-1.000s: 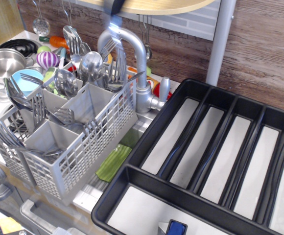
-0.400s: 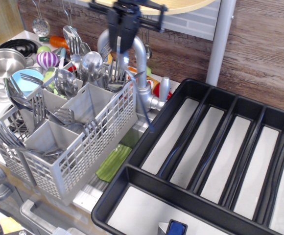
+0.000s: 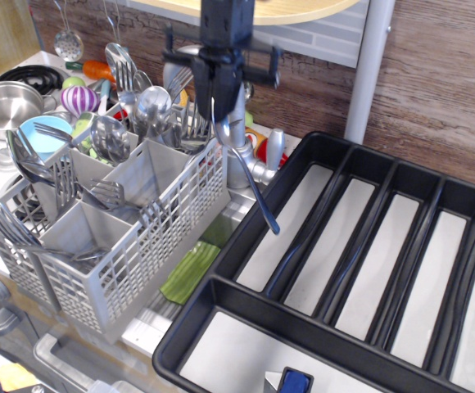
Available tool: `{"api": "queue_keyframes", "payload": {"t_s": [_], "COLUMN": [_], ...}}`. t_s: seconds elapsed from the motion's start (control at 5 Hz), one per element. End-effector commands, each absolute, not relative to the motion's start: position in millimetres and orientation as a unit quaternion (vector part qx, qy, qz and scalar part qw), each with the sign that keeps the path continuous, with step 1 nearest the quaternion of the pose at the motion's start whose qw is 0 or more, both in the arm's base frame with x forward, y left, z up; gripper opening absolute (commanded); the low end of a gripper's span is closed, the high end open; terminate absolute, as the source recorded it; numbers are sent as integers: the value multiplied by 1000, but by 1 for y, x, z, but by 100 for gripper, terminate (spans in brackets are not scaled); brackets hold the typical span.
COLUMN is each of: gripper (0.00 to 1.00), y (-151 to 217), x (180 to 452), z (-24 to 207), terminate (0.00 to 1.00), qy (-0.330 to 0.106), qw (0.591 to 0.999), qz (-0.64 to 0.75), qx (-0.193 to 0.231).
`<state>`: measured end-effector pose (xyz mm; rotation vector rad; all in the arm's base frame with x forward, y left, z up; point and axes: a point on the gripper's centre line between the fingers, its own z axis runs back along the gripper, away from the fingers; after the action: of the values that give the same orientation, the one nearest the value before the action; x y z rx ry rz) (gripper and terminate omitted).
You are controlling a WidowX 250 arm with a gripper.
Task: Put small spoon from basket to tray
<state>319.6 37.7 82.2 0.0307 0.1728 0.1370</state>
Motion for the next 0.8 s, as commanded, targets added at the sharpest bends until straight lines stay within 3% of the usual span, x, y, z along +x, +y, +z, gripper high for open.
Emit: {"api": "queue_keyframes", "payload": {"t_s": [0.0, 0.2, 0.4, 0.6], "gripper": [0, 0, 100, 100], "y": [42, 37, 26, 26], "x": [319, 323, 340, 340], "z": [55, 45, 48, 48], "terminate": [0, 0, 0, 0], "qy": [62, 61, 25, 25], "qw": [994, 992, 993, 993], "qz": [92, 111, 116, 116], "qx": [14, 25, 13, 13]}}
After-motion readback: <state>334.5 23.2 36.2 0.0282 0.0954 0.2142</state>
